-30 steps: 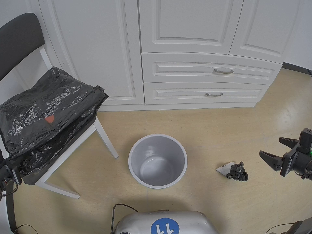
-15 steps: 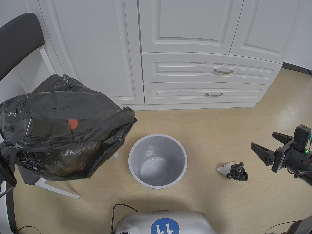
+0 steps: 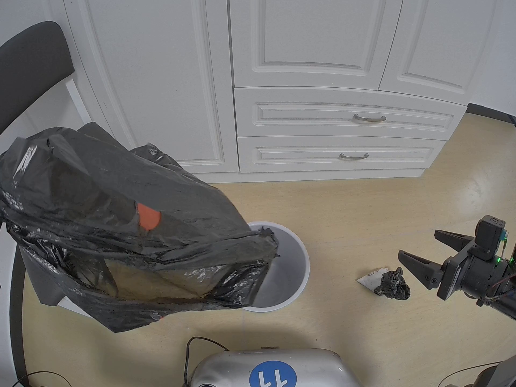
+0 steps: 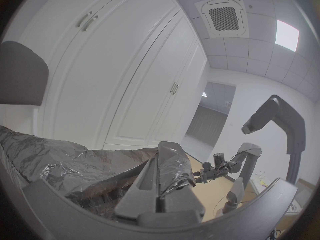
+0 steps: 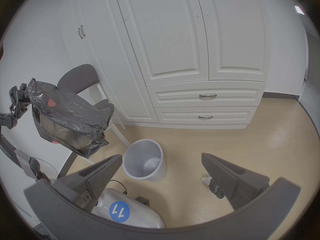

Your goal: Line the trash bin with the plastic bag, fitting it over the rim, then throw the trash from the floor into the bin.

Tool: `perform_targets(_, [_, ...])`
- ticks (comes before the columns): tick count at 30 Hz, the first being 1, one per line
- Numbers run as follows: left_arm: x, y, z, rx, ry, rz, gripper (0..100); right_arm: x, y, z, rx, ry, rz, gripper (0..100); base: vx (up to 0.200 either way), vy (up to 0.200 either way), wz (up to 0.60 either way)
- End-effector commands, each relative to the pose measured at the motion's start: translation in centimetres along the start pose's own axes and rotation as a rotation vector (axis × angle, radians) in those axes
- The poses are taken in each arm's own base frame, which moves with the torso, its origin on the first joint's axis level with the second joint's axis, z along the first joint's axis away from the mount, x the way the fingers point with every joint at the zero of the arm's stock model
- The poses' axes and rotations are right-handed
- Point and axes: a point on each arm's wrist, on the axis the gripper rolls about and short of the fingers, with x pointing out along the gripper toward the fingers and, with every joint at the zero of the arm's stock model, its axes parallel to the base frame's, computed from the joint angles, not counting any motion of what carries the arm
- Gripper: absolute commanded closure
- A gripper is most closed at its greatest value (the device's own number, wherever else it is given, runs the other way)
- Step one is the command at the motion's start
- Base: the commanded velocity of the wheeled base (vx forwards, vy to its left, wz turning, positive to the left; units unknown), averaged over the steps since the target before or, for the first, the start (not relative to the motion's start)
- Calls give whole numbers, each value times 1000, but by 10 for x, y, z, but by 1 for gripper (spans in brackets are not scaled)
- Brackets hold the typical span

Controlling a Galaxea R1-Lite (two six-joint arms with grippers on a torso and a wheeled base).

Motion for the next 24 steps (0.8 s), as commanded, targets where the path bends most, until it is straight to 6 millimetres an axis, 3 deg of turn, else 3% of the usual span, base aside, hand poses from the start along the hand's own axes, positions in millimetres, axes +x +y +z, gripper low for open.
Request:
perform_targets(1, [10, 3, 2, -30, 11, -24, 100, 1, 2, -5, -5, 23, 14, 0, 0, 0, 0])
perform_targets(10, [16, 4, 3, -37, 16, -41, 100, 0, 16, -15, 9, 71, 98, 0, 0, 0, 0])
perform_targets(24, [16, 2, 6, -23, -12, -62, 100, 0, 18, -16, 17, 49, 120, 0, 0, 0, 0])
